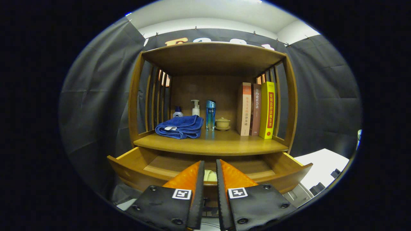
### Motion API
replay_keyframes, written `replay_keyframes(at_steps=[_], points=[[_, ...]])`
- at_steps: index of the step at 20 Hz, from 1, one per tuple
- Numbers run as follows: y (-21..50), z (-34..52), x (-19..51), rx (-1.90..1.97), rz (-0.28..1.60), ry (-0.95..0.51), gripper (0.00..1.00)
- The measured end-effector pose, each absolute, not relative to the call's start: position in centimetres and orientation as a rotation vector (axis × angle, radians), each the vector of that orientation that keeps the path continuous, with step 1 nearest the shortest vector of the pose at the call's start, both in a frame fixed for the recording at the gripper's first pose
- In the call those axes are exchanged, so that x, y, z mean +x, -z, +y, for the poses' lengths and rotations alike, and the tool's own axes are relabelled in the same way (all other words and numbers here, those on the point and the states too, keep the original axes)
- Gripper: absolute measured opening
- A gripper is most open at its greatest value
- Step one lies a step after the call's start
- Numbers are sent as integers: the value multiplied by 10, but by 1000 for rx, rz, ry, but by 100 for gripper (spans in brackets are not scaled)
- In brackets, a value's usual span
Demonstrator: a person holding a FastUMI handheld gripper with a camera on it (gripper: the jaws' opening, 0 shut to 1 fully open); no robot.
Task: Pull open the drawer, take out the items inside it, and place them on the countertop above the cabinet.
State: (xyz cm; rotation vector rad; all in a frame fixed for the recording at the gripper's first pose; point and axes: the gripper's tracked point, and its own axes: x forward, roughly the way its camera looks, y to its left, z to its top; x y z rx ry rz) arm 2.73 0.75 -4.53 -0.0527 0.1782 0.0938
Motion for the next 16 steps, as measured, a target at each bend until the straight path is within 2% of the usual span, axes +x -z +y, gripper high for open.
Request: replay_keyframes(at_steps=[4, 8, 12, 16], points=[[39, 17, 70, -95, 271, -146, 63], [90, 31, 103, -102, 515, -200, 92], [169, 29, 111, -64, 787, -198, 89], [209, 18, 114, -83, 892, -157, 89]])
